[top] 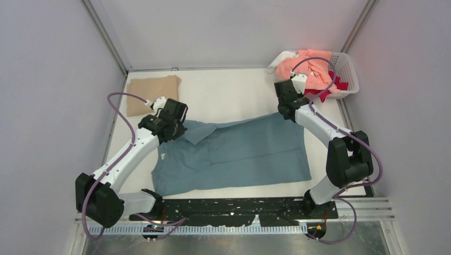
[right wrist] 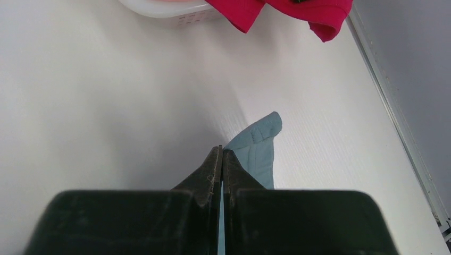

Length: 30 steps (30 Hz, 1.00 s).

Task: Fold and stack the t-shirts
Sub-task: Fold the other side of the tshirt into a rectangle

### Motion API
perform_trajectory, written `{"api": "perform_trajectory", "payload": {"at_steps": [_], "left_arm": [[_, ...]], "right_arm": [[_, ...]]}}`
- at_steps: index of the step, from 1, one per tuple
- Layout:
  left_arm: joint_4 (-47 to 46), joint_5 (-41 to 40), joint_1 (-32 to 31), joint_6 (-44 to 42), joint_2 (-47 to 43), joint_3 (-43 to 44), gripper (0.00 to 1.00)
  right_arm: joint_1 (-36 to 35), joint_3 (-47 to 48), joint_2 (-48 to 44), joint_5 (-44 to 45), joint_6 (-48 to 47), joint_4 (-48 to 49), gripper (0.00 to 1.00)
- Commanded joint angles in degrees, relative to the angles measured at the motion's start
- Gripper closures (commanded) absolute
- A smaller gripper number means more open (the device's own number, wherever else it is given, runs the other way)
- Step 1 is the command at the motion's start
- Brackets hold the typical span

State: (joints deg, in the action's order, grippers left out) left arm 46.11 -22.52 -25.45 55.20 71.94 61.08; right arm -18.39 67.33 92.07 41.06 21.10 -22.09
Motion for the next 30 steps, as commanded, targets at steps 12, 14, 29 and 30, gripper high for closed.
{"api": "perform_trajectory", "payload": {"at_steps": [12, 14, 29, 30], "left_arm": [[13.37, -5.87, -9.56, 9.90, -14.64, -6.63, 1.00], [14.89, -5.75, -11.05, 11.24, -15.28, -6.88, 1.00], [34.94, -19.76, -18.65, 16.77, -11.70, 3.79, 1.00], [35.63, -20.35, -18.67, 15.24, -11.19, 5.29, 1.00]], "right_arm": [[-0.31, -3.42, -6.30, -0.29, -2.64, 4.24, 0.94], [-0.26, -4.30, -7.09, -0.84, -3.08, 5.07, 0.94], [-1.06, -7.94, -9.40, -4.62, -4.91, 7.41, 0.94], [-1.00, -8.34, -9.60, -4.24, -4.93, 7.41, 0.94]]}}
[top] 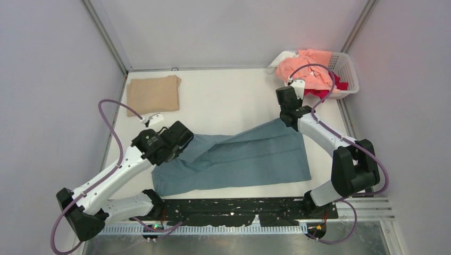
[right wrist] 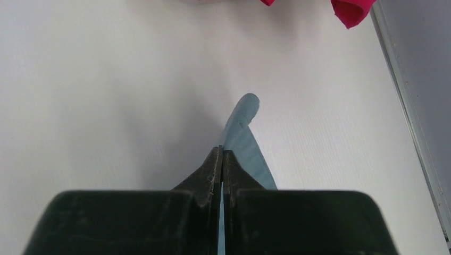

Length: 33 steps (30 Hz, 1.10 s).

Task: Fold and stack the t-shirts
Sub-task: Fold the other side of the tshirt into a rectangle

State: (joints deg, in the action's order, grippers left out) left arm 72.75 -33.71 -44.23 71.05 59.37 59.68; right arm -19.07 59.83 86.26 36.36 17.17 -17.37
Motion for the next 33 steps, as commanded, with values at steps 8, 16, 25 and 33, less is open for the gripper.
{"api": "perform_trajectory", "payload": {"at_steps": [8, 16, 25, 33], "left_arm": [[3.06, -12.45, 0.19, -10.74, 4.06, 12.85, 1.00], [6.31, -6.52, -0.35, -12.38, 8.80, 14.26, 1.00], [5.19, 2.27, -2.27, -10.10, 2.14, 4.83, 1.00], [-1.63, 12.92, -5.32, -8.35, 2.50, -3.15, 1.00]], "right_arm": [[-0.36, -1.81, -4.84, 0.86, -0.86, 3.50, 0.94], [-0.35, -2.04, -6.19, 2.89, -1.31, 3.01, 0.94], [-0.36, -2.10, -6.49, 1.48, -2.06, 2.09, 0.94], [-0.78, -6.92, -9.58, 1.26, -2.45, 5.24, 0.94]]}}
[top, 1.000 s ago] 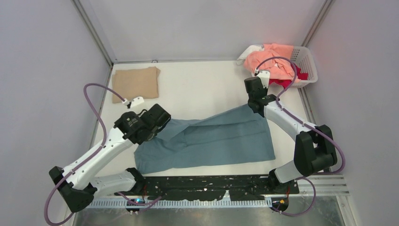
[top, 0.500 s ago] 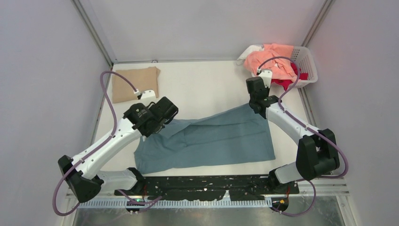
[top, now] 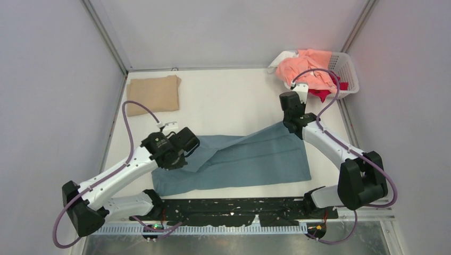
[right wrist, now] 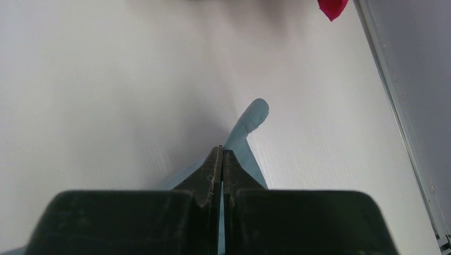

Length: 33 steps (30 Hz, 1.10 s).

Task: Fold and stack the t-shirts
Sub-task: Fold the other side of the tshirt into a rectangle

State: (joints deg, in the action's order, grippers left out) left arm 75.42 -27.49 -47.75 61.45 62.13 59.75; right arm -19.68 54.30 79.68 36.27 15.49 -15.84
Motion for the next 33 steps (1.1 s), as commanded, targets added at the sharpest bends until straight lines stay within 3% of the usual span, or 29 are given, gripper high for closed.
{"api": "perform_trajectory", "payload": {"at_steps": [1, 5, 18, 20, 22, 24, 25, 27, 30, 33], "left_arm": [[-4.73, 7.22, -2.40, 1.54, 0.05, -3.53, 1.00], [-3.13, 6.40, -4.13, 3.20, 1.26, -3.36, 1.00], [-11.16, 13.10, -4.60, -0.27, 7.26, -10.75, 0.99], [-11.04, 13.35, -4.71, -0.25, 7.60, -11.90, 0.95], [-10.83, 13.11, -4.72, -0.21, 6.89, -13.47, 0.85], [-9.80, 12.60, -4.72, 0.28, 5.76, -14.61, 0.65], [-9.64, 13.01, -4.72, -0.04, 4.96, -14.98, 0.60], [-11.31, 15.52, -5.01, -2.15, 2.40, -16.02, 0.51], [-15.68, 21.48, -5.58, -8.71, -3.87, -17.37, 0.39], [-17.78, 24.40, -5.60, -13.85, -9.77, -15.49, 0.20]], "right_arm": [[-0.17, -1.44, -2.97, 1.61, -0.82, 3.79, 0.94], [-0.21, -1.16, -2.16, 2.25, -1.34, 3.89, 0.94], [-0.33, -6.67, -3.65, 2.57, 3.12, 2.19, 0.94], [-0.54, -6.90, -3.52, 4.15, 5.12, -0.02, 0.94], [-0.61, -7.37, -3.56, 6.62, 7.27, -2.20, 0.92], [-0.62, -7.73, -3.71, 8.89, 9.55, -4.78, 0.83], [-0.62, -7.64, -3.77, 9.80, 10.57, -7.38, 0.70], [-0.70, -7.51, -4.30, 10.97, 13.54, -11.52, 0.55], [-0.77, -7.93, -6.81, 13.18, 17.68, -15.92, 0.39], [-1.09, -8.33, -10.67, 13.70, 18.40, -17.68, 0.25]]}}
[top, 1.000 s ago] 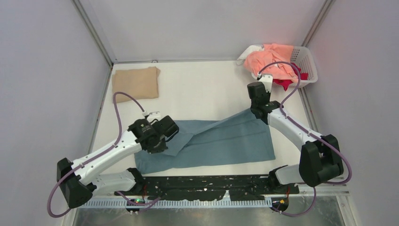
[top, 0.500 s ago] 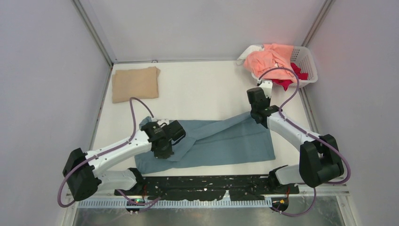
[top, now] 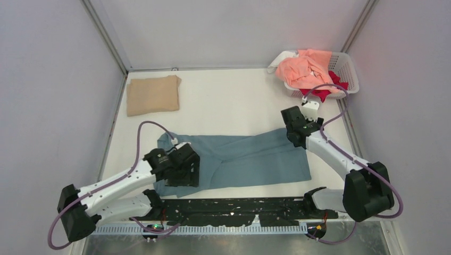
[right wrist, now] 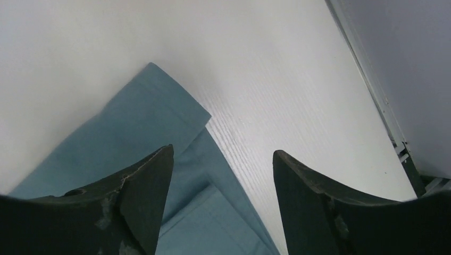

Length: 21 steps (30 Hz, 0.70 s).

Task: Fold and stack the t-shirts
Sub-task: Fold the other side of the tshirt into a rectangle, then rotate the tshirt 90 degrees

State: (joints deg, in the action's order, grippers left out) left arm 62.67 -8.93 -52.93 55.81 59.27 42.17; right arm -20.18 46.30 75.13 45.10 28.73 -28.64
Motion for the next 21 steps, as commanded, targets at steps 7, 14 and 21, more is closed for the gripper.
{"api": "perform_trajectory", "payload": {"at_steps": [7, 14, 21], "left_arm": [[-16.93, 0.91, 4.10, -12.15, -3.18, 5.05, 0.00], [-33.27, 10.80, 19.34, -8.76, 15.35, 2.62, 0.00], [-36.46, 10.49, 23.36, -8.91, 29.86, 8.77, 0.00]], "right_arm": [[-1.00, -9.36, -15.73, -28.10, -6.27, 19.86, 0.05], [-1.24, -9.93, -3.14, -49.95, -4.69, 32.60, 0.05], [-1.35, -6.56, 4.39, -42.87, -3.92, 32.02, 0.05]]}}
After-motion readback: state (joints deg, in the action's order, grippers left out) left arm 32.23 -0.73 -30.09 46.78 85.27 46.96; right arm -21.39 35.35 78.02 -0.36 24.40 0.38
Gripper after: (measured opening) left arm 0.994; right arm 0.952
